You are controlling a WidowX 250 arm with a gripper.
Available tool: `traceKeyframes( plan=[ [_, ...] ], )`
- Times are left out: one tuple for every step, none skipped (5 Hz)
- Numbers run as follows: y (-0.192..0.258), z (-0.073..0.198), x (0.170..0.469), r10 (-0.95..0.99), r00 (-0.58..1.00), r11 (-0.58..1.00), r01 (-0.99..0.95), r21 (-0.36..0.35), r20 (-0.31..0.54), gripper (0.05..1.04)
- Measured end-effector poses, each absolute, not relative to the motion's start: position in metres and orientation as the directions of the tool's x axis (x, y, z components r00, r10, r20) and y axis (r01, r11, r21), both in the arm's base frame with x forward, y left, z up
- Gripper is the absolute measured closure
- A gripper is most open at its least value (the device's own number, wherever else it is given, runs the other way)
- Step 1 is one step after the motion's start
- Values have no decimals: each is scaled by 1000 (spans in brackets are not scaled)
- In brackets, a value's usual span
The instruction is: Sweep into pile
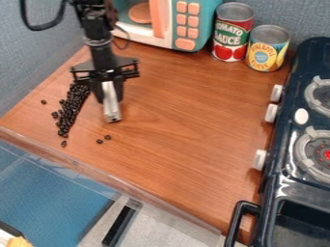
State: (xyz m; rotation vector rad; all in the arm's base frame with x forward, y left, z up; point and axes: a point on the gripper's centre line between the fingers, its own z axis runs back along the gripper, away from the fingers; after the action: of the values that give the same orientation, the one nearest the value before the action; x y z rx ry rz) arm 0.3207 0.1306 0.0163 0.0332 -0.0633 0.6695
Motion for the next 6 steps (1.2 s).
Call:
traceKeyframes(
  plan=[
    [141, 16, 309, 627, 775, 775, -631, 34, 71, 709],
    [154, 17, 297, 640, 765, 765, -643, 39, 70, 709],
    [153, 27, 298, 640, 764, 766, -643, 6, 80, 709],
    [140, 41, 311, 623, 777, 782, -622, -44, 96, 709],
    [122, 55, 332, 595, 796, 804, -588, -90, 107, 709],
    [111, 58, 358, 576, 808, 817, -569, -96, 119, 709]
  ],
)
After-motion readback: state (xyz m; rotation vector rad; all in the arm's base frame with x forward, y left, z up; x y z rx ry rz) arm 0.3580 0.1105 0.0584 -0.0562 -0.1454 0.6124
